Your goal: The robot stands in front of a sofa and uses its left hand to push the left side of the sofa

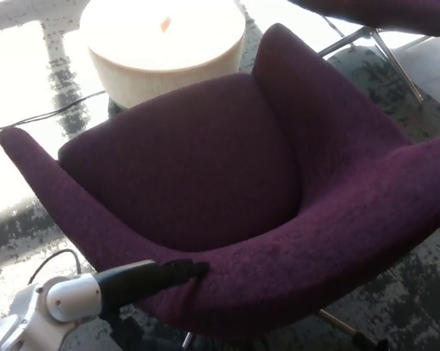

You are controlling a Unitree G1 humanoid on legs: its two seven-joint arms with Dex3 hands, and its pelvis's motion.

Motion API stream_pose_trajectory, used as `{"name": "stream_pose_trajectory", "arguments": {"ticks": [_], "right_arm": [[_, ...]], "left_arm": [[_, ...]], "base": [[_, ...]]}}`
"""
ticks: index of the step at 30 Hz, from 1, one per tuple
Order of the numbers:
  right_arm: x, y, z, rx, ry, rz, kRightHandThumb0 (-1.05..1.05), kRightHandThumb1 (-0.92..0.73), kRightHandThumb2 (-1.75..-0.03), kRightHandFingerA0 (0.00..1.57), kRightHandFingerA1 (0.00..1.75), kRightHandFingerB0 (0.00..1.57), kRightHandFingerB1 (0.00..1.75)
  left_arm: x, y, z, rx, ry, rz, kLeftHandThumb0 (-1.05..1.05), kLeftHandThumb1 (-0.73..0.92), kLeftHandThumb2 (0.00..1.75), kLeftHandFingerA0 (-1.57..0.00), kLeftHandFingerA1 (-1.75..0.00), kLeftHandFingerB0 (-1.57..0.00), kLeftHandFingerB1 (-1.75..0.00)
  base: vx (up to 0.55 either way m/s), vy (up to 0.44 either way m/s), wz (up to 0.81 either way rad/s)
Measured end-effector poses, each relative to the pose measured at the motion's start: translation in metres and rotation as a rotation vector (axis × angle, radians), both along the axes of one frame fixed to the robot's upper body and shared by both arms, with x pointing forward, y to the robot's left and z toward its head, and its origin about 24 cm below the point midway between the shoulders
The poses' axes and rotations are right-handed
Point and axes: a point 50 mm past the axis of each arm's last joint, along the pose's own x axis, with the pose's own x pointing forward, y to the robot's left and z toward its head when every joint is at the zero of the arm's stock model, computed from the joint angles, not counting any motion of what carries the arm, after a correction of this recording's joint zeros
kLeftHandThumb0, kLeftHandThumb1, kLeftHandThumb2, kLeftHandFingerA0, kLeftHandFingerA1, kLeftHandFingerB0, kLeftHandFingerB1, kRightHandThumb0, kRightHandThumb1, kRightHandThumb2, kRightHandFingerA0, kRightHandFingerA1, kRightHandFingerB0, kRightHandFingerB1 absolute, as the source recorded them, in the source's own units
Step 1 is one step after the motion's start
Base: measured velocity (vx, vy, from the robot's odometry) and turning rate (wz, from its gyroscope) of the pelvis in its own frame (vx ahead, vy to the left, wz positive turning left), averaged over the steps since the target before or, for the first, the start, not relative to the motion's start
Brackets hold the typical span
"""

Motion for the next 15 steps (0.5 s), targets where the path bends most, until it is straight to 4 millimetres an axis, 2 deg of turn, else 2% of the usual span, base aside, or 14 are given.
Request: {"name": "stream_pose_trajectory", "arguments": {"ticks": [3,4,6,7,8,14,15], "right_arm": [[0.0,0.0,0.0,0.0,0.0,0.0,-0.85,-0.37,-1.19,0.29,0.98,0.0,0.79],[0.0,0.0,0.0,0.0,0.0,0.0,-0.81,-0.35,-1.16,0.23,0.93,0.0,0.77],[0.0,0.0,0.0,0.0,0.0,0.0,-0.81,-0.35,-1.16,0.23,0.93,0.0,0.77],[0.0,0.0,0.0,0.001,0.001,-0.002,-0.79,-0.35,-1.16,0.24,0.92,0.03,0.78],[0.0,0.0,0.0,0.002,0.002,-0.003,-0.84,-0.37,-1.19,0.32,0.99,0.0,0.78],[-0.001,-0.001,-0.001,0.001,0.006,-0.007,-0.84,-0.37,-1.19,0.32,1.0,0.0,0.79],[-0.002,-0.001,-0.001,0.001,0.006,-0.007,-0.85,-0.37,-1.19,0.31,0.99,0.0,0.79]], "left_arm": [[0.002,0.015,-0.002,-0.003,0.003,0.043,-0.77,0.47,0.86,0.0,-0.08,0.0,-0.07],[0.002,0.02,-0.003,0.0,0.003,0.056,-0.83,0.49,0.86,0.0,-0.02,0.0,0.0],[0.003,0.027,-0.003,0.0,0.0,0.074,-0.83,0.49,0.86,0.0,-0.02,0.0,0.0],[0.003,0.033,-0.004,-0.003,0.0,0.095,-0.83,0.49,0.86,0.0,-0.03,0.0,0.0],[0.004,0.038,-0.005,-0.006,0.0,0.115,-0.8,0.46,0.83,0.0,0.0,0.0,-0.01],[0.009,0.064,-0.01,-0.027,-0.006,0.241,-0.78,0.46,0.82,0.0,0.0,0.0,0.0],[0.01,0.067,-0.01,-0.029,-0.011,0.26,-0.77,0.42,0.86,0.0,-0.05,0.0,-0.05]], "base": [[0.0,0.0,0.0],[0.0,0.0,0.0],[0.0,0.0,0.0],[0.0,0.0,0.0],[0.0,0.0,0.0],[0.0,0.0,0.0],[0.0,0.0,0.0]]}}
